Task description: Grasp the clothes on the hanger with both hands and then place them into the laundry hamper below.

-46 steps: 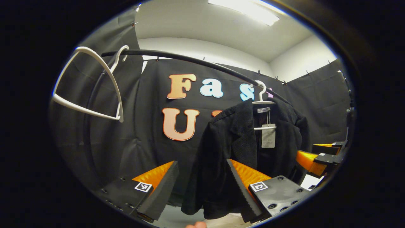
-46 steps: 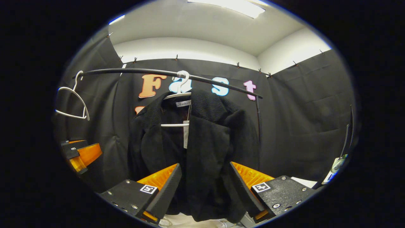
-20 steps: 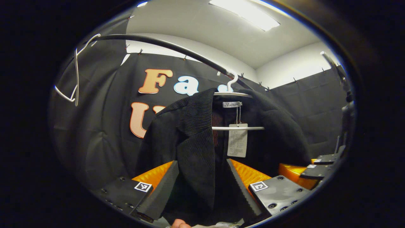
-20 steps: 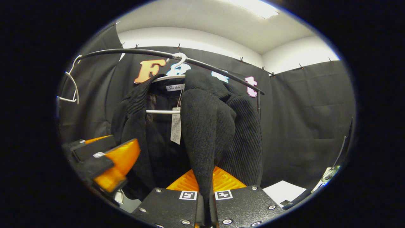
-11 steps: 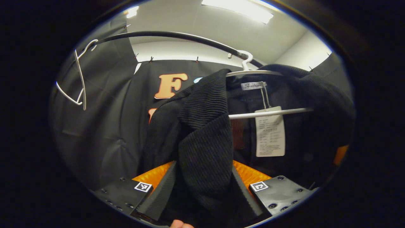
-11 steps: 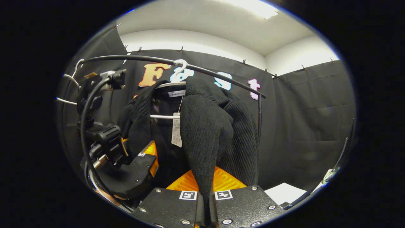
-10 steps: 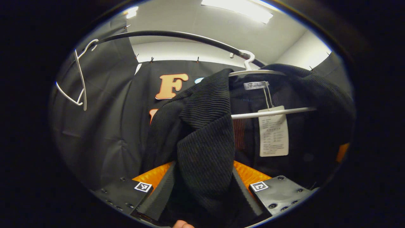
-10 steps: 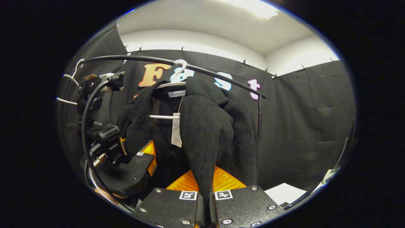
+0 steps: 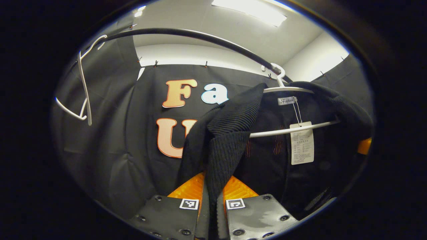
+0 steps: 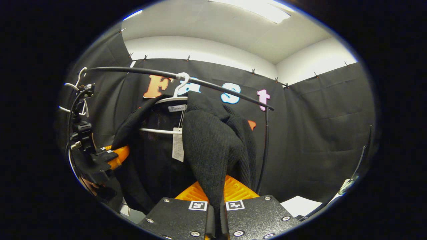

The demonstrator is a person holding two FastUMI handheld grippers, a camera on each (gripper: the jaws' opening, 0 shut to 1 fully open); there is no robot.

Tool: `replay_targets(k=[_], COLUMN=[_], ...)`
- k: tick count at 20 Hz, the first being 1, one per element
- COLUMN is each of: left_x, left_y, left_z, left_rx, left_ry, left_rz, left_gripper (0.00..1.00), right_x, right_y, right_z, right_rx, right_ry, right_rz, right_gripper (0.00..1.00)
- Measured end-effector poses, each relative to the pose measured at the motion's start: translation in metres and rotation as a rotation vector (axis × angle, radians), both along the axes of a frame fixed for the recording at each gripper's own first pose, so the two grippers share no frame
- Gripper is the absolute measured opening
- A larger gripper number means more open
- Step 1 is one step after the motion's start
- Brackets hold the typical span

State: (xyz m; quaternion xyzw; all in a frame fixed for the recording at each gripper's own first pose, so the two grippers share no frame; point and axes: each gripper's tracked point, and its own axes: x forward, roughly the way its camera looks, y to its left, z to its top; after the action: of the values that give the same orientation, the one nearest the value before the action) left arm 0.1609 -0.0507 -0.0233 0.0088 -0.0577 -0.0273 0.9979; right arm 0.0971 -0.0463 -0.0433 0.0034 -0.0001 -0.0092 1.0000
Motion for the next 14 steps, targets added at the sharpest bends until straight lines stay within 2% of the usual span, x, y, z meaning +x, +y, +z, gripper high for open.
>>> replay_targets(k=[2, 3, 4, 6, 7, 8, 11, 14], left_x=[-0.005, -0.007, -0.01, -0.016, -0.021, -0.022, -0.019, -0.019], left_y=[0.003, 0.005, 0.008, 0.013, 0.016, 0.017, 0.02, 0.023], left_z=[0.011, 0.016, 0.021, 0.026, 0.03, 0.036, 0.057, 0.08], left_rx=[-0.006, -0.019, -0.036, -0.063, -0.075, -0.074, -0.025, -0.002], left_ry=[-0.006, -0.003, 0.003, 0.027, 0.024, 0.013, -0.007, -0.039], left_rz=[-0.014, -0.015, -0.015, -0.013, -0.012, -0.017, -0.026, -0.042], left_gripper=[0.13, 0.13, 0.19, 0.19, 0.13, 0.16, 0.1, 0.1], right_x=[-0.003, -0.005, -0.006, -0.006, -0.006, -0.007, -0.005, 0.001], right_y=[-0.01, -0.007, -0.002, -0.002, -0.006, -0.014, -0.031, -0.05], right_z=[0.013, 0.019, 0.023, 0.034, 0.042, 0.053, 0.083, 0.107], right_rx=[-0.039, -0.032, -0.015, 0.008, 0.008, 0.003, -0.001, 0.029], right_ry=[-0.036, -0.045, -0.049, -0.054, -0.066, -0.084, -0.133, -0.153], right_rz=[-0.038, -0.028, -0.014, -0.001, -0.004, -0.015, -0.036, -0.053], right_gripper=[0.06, 0.06, 0.06, 0.05, 0.05, 0.05, 0.05, 0.05])
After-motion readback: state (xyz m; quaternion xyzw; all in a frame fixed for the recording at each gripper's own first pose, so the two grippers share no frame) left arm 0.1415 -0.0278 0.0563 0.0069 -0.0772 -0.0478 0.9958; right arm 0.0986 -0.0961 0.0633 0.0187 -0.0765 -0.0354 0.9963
